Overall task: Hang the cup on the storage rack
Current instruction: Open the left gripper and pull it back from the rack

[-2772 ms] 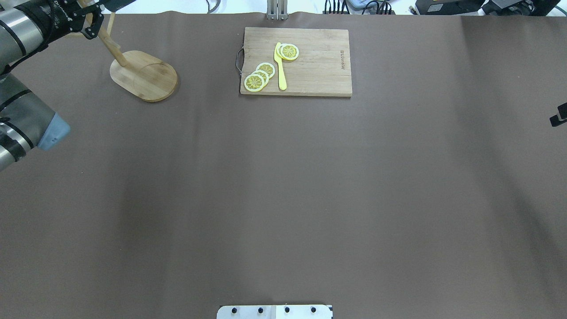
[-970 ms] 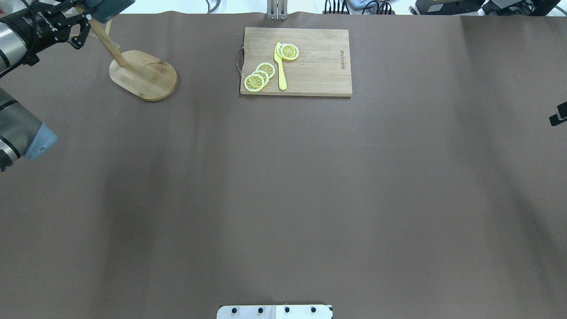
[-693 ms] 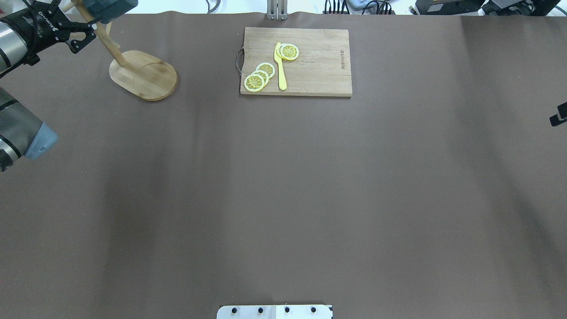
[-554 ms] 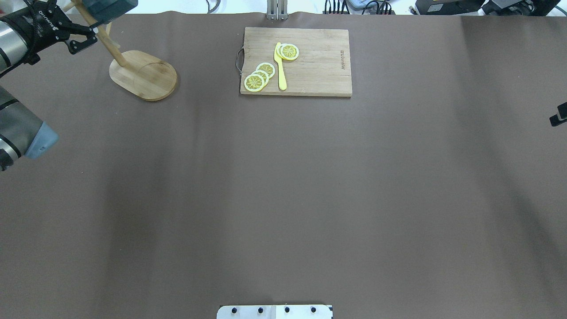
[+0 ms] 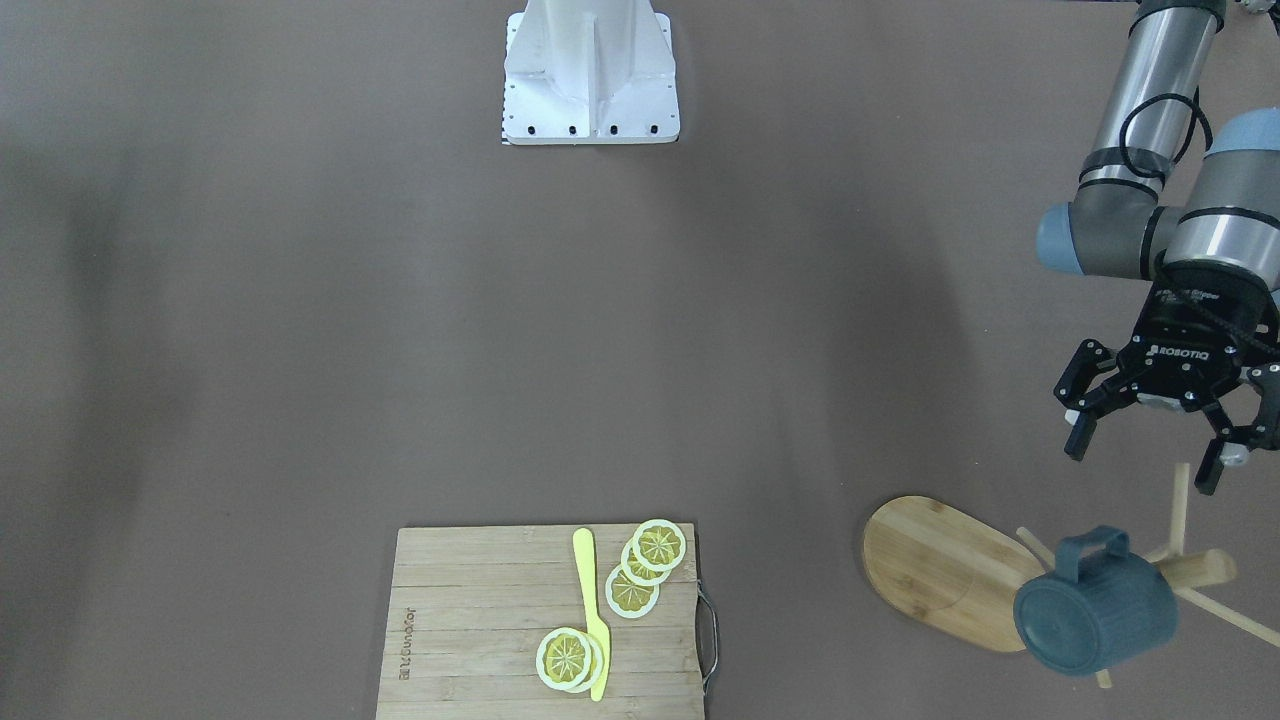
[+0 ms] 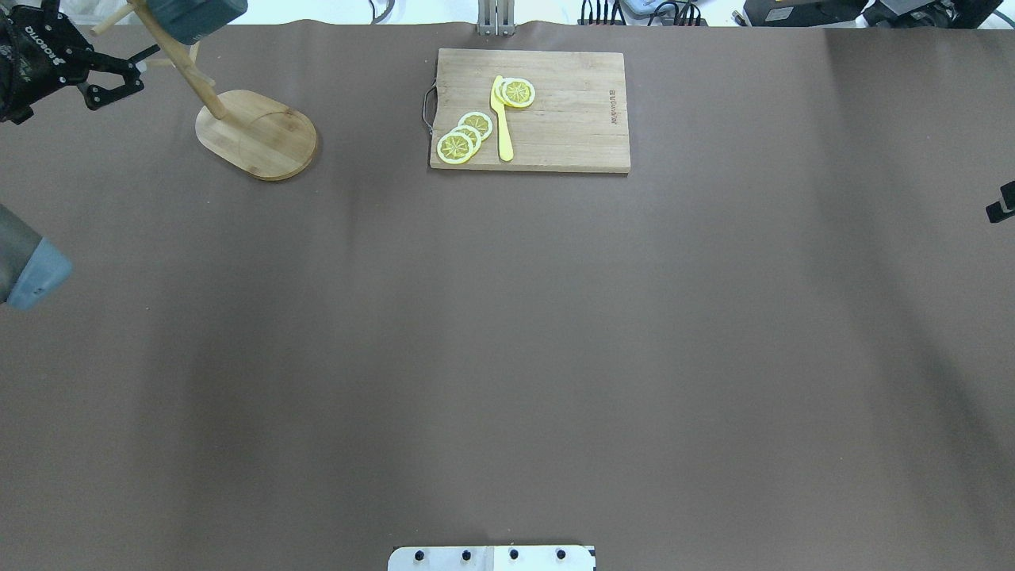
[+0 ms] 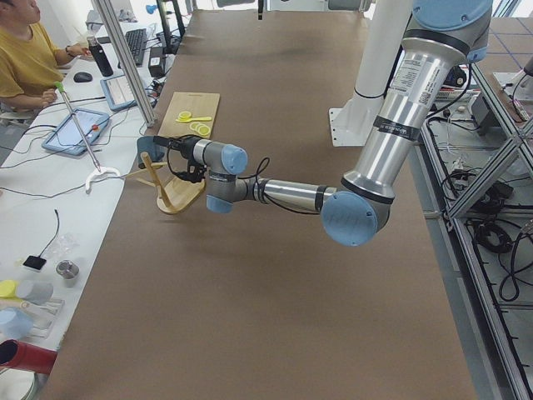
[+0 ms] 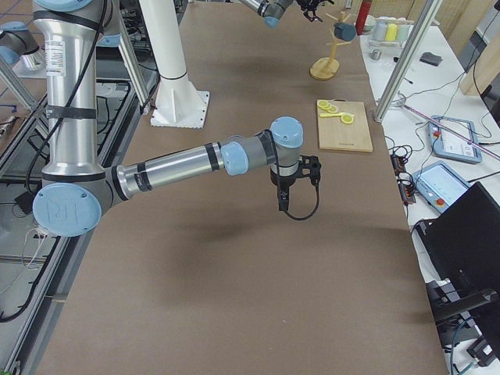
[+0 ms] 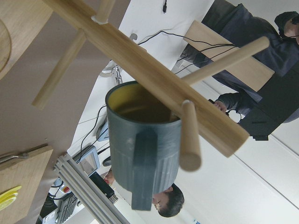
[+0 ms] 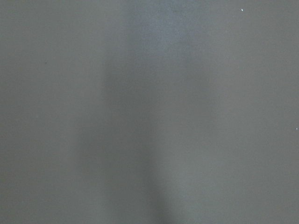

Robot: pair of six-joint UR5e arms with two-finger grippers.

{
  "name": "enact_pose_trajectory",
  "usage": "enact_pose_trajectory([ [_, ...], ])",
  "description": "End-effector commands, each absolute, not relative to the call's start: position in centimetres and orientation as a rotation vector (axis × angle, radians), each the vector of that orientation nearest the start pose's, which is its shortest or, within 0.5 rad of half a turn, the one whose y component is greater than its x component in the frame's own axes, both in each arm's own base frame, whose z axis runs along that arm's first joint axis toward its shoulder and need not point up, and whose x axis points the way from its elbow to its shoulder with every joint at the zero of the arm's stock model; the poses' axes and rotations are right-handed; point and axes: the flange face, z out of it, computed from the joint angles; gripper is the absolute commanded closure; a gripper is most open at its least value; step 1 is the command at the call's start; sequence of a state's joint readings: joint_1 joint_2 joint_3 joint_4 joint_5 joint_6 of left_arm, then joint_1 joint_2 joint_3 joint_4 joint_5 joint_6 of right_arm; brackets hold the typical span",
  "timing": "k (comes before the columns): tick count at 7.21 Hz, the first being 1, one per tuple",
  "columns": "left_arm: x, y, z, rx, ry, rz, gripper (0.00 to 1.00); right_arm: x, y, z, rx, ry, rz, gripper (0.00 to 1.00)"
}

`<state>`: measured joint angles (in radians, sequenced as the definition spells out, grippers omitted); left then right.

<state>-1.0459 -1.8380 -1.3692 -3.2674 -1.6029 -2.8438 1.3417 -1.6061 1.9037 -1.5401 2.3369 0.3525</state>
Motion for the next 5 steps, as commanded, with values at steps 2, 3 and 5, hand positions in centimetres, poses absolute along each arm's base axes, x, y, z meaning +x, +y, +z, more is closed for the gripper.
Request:
enact_pose_trajectory([
  [2,15.1,-52.2,46.5,0.419,1.813,-1.143,0.02,-3.1,-48.0,50.8,0.102,-0.81,0.006,0.0],
  [3,14.4,-51.2,48.6,0.61,1.669,-1.002,0.02,-2.5,-48.0,51.1,0.119,-0.789,-0.007,0.0],
  [5,12.5,-48.2,53.7,0.94,1.291,-0.63,0.02,-1.4,-48.0,52.1,0.151,-0.718,-0.035,0.0],
])
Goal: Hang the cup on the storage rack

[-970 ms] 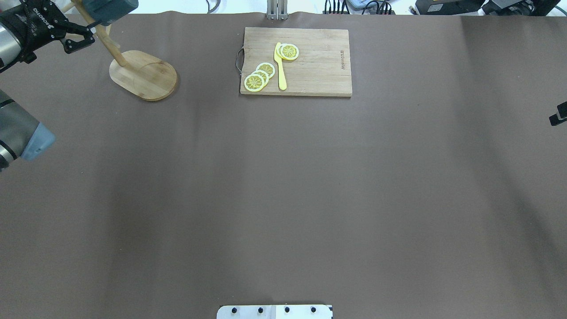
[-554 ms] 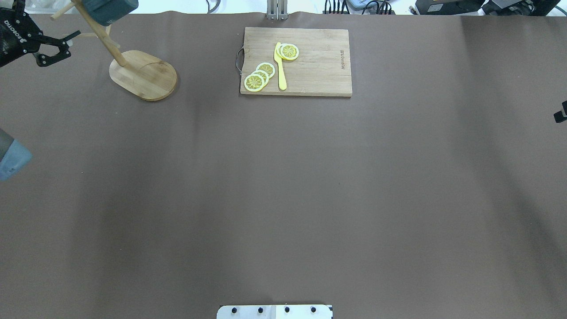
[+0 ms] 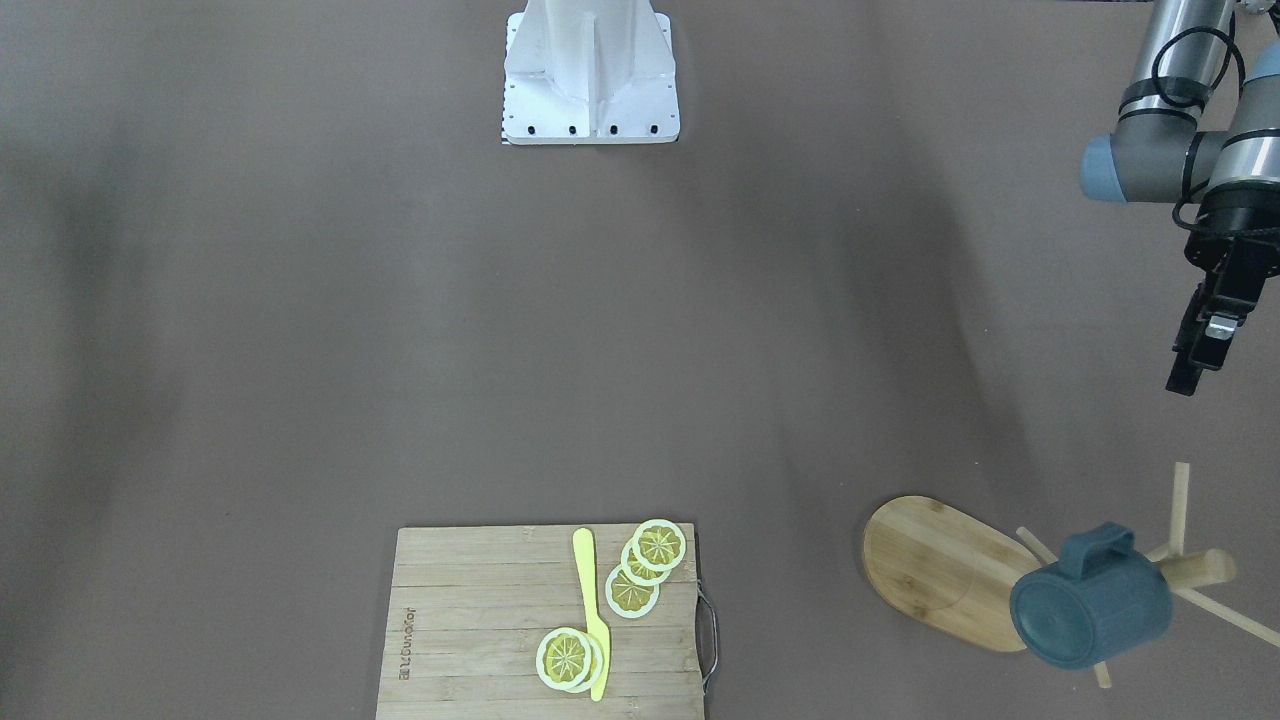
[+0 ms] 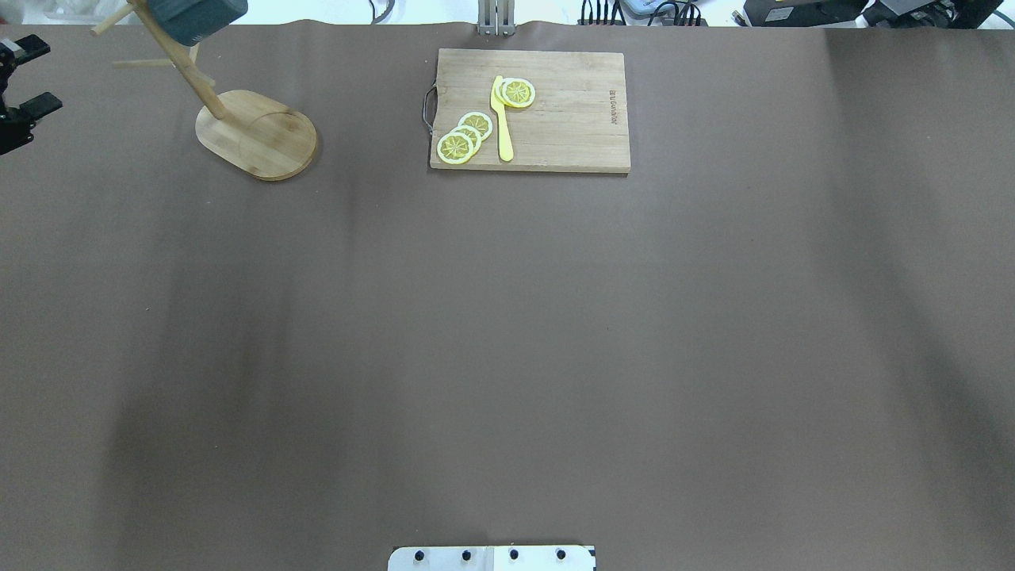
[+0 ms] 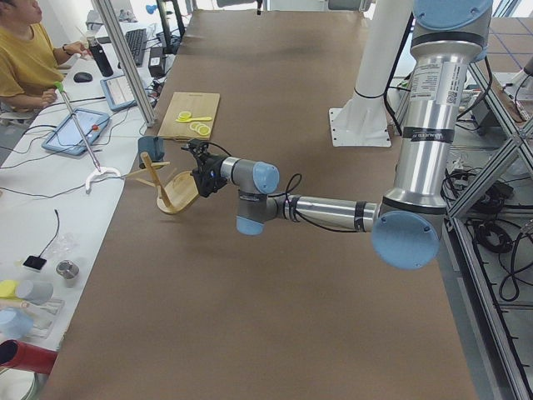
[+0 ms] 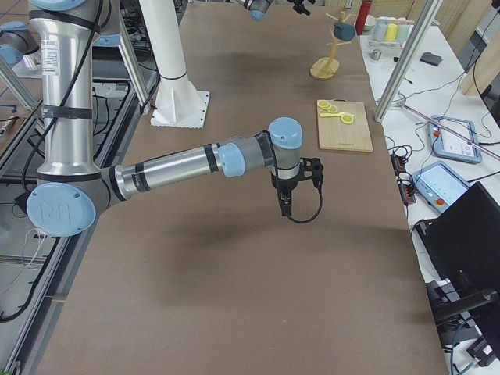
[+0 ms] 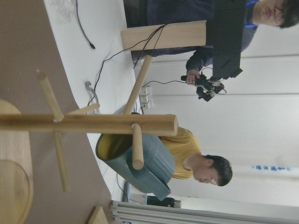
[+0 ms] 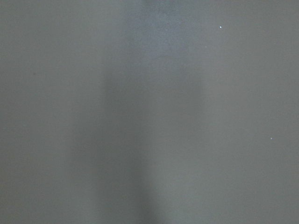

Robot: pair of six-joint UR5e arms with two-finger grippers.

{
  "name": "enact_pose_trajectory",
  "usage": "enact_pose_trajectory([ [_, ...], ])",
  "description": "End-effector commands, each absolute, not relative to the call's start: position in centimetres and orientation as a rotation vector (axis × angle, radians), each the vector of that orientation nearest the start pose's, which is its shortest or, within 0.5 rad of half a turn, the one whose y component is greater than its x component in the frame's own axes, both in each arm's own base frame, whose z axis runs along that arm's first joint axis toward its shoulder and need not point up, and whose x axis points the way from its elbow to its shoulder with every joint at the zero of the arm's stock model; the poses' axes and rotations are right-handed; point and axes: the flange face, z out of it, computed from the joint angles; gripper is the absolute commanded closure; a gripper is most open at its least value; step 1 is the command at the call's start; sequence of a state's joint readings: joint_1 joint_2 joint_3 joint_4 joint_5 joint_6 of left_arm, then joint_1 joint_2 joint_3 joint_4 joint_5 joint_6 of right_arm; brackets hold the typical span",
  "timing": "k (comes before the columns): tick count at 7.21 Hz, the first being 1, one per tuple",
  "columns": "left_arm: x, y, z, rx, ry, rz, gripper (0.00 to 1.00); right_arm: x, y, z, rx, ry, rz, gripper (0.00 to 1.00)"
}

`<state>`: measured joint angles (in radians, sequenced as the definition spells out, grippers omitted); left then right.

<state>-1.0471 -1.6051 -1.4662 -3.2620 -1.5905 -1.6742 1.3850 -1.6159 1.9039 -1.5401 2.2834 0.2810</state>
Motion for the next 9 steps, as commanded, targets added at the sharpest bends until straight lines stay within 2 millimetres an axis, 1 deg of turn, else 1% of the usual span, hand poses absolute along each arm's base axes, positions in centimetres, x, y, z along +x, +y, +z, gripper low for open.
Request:
enact_pose_trajectory([
  [1,11.5,-48.6,55.2,1.018,1.17,-0.547,0.02,-1.0,-48.1,52.3,0.159,-0.689,-0.029,0.0],
  [2,10.0,-47.9,57.4,1.105,1.004,-0.44,0.02,-0.8,-48.1,52.5,0.162,-0.671,-0.024,0.0],
  [3,7.4,-47.8,58.4,1.169,0.851,-0.348,0.02,-0.5,-48.2,52.6,0.163,-0.667,-0.017,0.0],
  [4,6.1,-48.1,59.0,1.153,0.793,-0.318,0.02,-0.3,-48.4,53.0,0.159,-0.661,-0.009,0.0],
  [5,5.2,-47.2,60.9,1.045,0.793,-0.289,0.02,0.2,-48.4,53.9,0.146,-0.649,0.007,0.0],
  [6,2.4,-47.9,61.4,0.923,0.811,-0.287,0.02,0.7,-48.5,55.3,0.123,-0.646,0.025,0.0],
  [7,-1.2,-48.3,61.6,0.809,0.859,-0.297,0.02,1.4,-48.6,57.1,0.098,-0.643,0.032,0.0],
  [8,-2.6,-48.8,61.8,0.719,0.865,-0.254,0.02,3.3,-48.7,59.7,0.092,-0.634,-0.007,0.0],
  [9,-2.6,-49.3,61.9,0.626,0.837,-0.199,0.02,4.5,-48.4,61.2,0.09,-0.629,-0.04,0.0],
])
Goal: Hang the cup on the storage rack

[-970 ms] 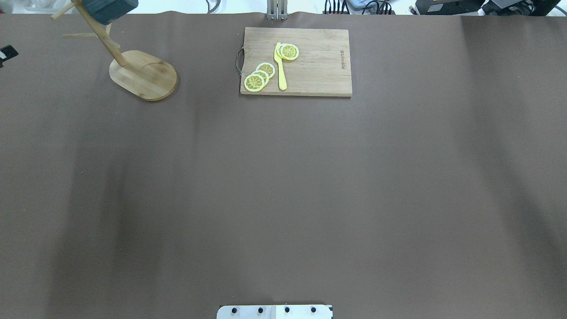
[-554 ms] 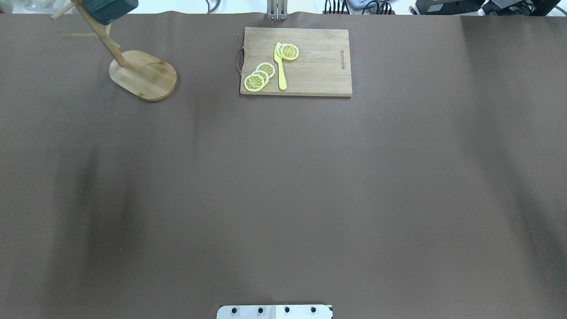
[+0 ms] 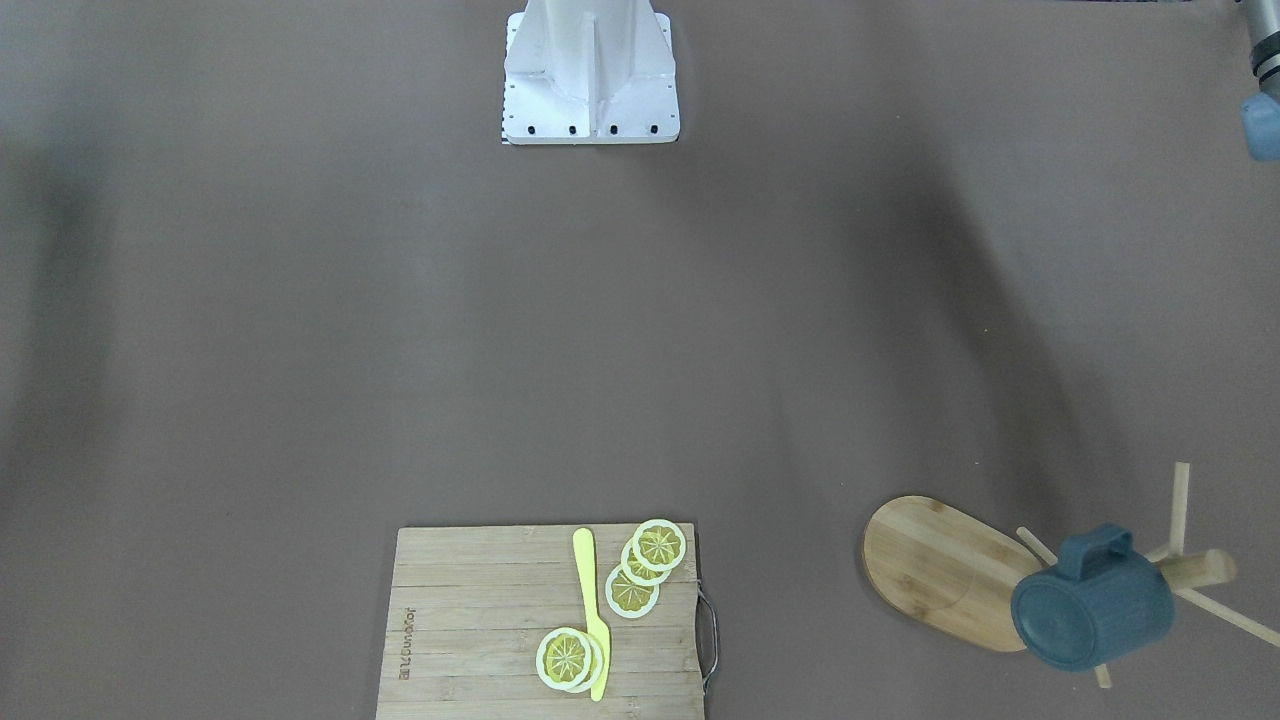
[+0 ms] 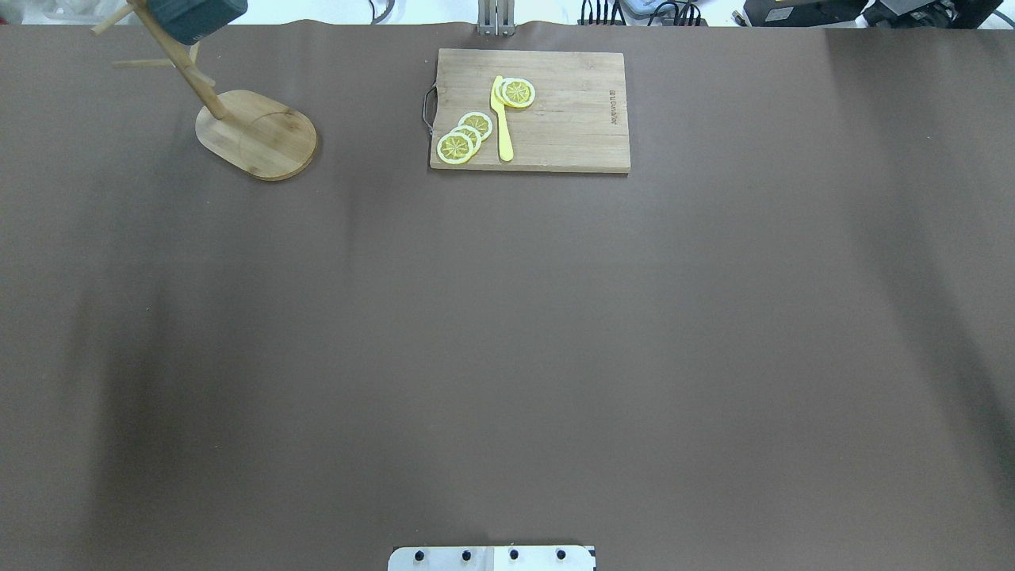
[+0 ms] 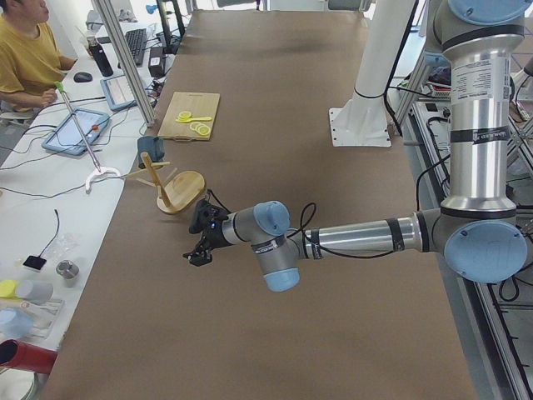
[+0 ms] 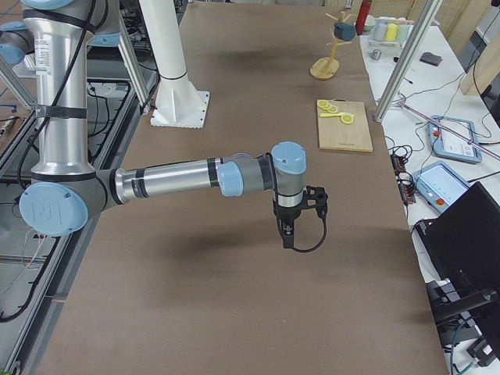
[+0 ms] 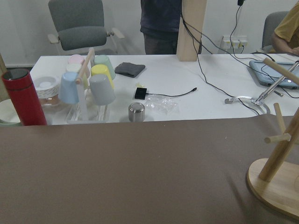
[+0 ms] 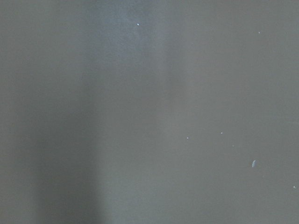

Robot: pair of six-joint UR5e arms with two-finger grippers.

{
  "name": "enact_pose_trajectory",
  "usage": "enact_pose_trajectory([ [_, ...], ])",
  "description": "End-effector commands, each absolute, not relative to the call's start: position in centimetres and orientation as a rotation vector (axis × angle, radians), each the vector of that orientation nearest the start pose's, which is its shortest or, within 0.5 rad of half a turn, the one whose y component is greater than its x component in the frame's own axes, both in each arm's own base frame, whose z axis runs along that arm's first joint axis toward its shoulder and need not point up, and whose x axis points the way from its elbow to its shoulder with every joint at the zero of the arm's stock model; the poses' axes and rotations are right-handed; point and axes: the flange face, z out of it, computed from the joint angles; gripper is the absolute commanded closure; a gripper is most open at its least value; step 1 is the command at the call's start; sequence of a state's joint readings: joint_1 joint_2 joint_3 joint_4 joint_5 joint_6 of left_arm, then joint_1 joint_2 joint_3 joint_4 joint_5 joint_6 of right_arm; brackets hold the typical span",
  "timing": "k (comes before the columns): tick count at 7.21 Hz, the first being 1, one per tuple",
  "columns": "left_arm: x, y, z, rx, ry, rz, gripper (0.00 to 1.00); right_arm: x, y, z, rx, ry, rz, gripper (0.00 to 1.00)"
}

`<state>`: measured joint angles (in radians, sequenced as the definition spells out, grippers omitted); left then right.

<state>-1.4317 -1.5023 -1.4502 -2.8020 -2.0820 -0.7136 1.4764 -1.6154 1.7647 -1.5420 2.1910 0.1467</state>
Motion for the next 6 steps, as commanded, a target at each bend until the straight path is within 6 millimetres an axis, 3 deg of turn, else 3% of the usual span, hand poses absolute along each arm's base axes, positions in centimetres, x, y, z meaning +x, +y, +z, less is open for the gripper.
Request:
enact_pose_trajectory([
  [1,-2.1,-49.5,60.2,0.527,0.841,-0.172,0.02,5.1,-48.1,61.5,0.094,-0.643,-0.05,0.0],
  [3,-2.8,-48.8,57.6,0.394,0.808,-0.049,0.02,5.1,-47.8,62.4,0.091,-0.643,-0.089,0.0],
  [5,-3.2,-48.2,59.5,0.319,0.754,0.105,0.02,5.0,-47.8,63.3,0.086,-0.649,-0.12,0.0],
  [6,-3.1,-45.8,61.8,0.24,0.784,0.105,0.02,5.1,-47.7,63.4,0.083,-0.65,-0.118,0.0],
])
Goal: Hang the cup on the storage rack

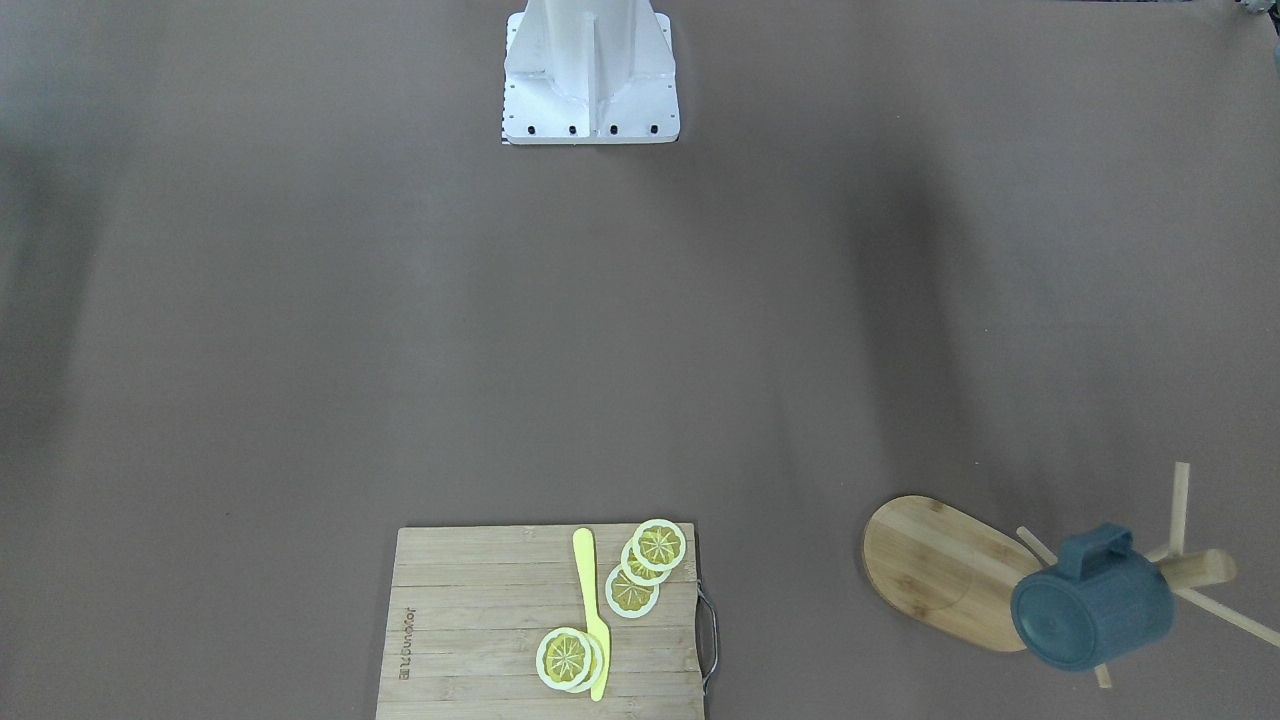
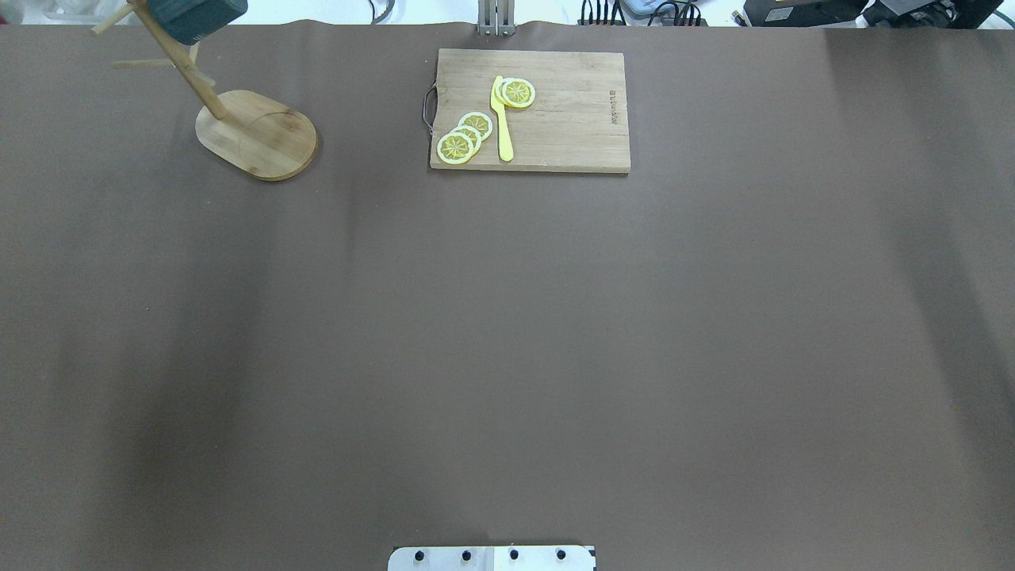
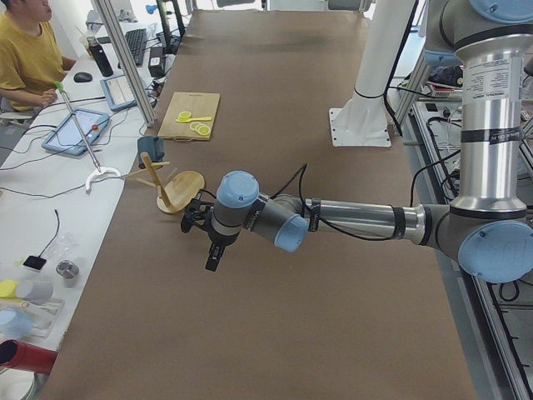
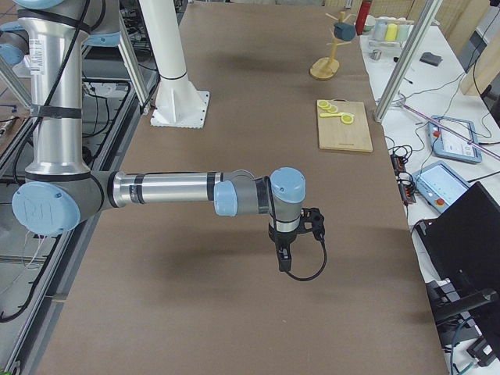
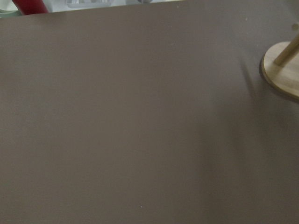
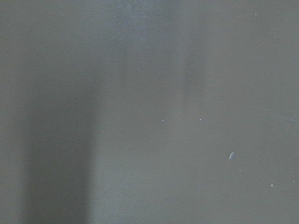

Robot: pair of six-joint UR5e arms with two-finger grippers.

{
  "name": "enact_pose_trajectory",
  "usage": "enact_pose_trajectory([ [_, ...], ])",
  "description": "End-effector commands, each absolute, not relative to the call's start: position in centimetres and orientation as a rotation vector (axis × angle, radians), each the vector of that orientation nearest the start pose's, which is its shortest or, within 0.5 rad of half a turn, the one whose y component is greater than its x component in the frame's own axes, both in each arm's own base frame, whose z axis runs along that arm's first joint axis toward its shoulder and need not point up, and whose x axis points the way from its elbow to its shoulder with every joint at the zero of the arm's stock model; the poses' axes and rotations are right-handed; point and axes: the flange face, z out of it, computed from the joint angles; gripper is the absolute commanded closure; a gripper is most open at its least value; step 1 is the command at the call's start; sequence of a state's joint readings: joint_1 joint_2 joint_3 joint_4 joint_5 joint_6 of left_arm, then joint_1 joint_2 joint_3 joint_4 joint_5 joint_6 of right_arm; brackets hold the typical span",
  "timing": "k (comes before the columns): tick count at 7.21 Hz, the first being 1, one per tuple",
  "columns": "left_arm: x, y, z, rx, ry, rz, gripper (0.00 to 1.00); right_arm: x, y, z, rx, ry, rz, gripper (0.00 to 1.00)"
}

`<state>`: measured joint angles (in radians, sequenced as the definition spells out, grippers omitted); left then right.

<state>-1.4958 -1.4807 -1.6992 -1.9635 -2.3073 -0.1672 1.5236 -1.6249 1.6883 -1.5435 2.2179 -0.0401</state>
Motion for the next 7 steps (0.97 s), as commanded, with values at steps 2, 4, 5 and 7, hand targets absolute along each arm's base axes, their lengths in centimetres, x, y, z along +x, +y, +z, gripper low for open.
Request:
enact_pose_trajectory([
  [2,-2.3,-43.9,61.2,0.104,0.967,0.063,0.02,5.0,-47.7,63.3,0.083,-0.67,-0.119,0.0],
  [4,-2.2,-42.3,60.9,0.044,0.958,0.044,0.02,4.8,-47.5,63.3,0.073,-0.693,-0.116,0.0],
  [5,-2.8,-41.9,61.6,0.037,0.929,0.02,0.02,4.7,-47.6,63.2,0.074,-0.69,-0.118,0.0],
  [7,-3.4,-42.1,62.3,0.043,0.836,-0.011,0.02,4.7,-47.5,63.8,0.059,-0.689,-0.102,0.0],
])
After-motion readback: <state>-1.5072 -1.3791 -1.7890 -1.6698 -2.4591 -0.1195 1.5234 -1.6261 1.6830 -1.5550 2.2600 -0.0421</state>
